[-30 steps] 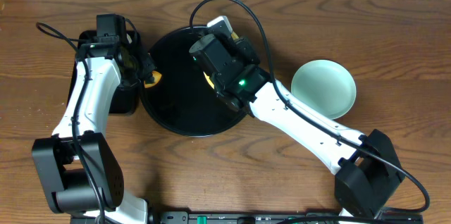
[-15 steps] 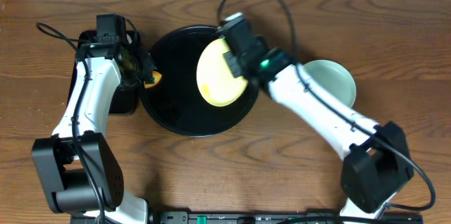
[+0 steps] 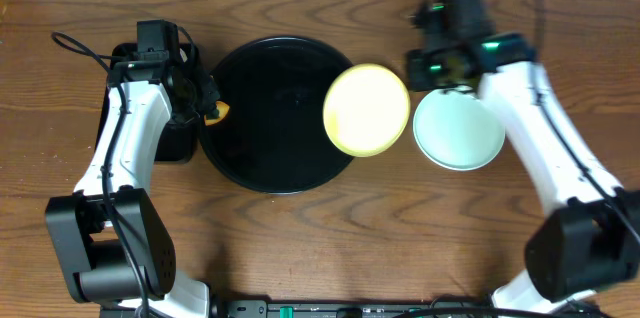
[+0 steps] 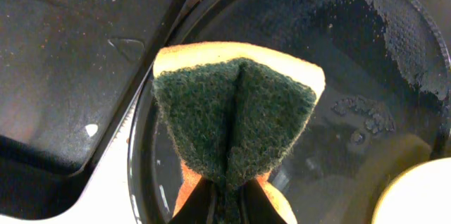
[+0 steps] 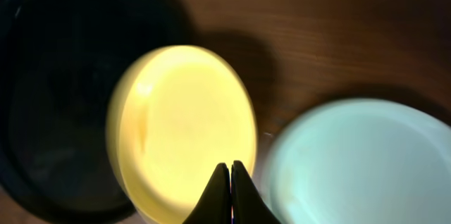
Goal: Clean dirty plates on tray and stack at the side
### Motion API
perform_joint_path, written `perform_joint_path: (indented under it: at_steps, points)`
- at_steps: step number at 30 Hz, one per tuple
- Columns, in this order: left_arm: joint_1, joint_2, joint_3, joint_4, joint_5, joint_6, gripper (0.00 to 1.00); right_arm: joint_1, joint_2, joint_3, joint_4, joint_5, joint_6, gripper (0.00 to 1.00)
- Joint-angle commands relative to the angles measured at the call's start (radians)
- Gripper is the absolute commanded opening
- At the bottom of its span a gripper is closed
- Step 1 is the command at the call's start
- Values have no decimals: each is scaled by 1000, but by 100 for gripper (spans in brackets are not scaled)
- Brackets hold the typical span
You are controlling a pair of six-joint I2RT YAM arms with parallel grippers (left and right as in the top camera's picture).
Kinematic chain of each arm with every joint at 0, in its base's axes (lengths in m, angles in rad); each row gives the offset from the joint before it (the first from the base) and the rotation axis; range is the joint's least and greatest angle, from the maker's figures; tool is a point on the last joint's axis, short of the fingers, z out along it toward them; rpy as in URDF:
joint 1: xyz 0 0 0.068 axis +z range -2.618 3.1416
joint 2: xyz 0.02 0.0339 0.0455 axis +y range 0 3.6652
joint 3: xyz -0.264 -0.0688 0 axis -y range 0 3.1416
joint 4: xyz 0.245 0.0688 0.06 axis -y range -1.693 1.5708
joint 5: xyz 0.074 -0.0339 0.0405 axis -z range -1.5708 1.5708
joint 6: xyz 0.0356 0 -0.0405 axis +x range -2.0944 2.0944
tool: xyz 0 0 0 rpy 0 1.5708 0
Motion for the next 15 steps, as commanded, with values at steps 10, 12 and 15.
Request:
perform_joint_path:
  at_steps: [10, 12, 15]
  points:
    - [5, 8, 0, -1, -13, 6, 8, -261, -48, -45, -73, -122, -53, 1]
    - [5, 8, 0, 2, -13, 6, 8, -251, -48, -53, -58, -139, -52, 2]
    - [5, 8, 0, 3, -13, 6, 8, -227, -47, -71, -26, -148, -51, 12]
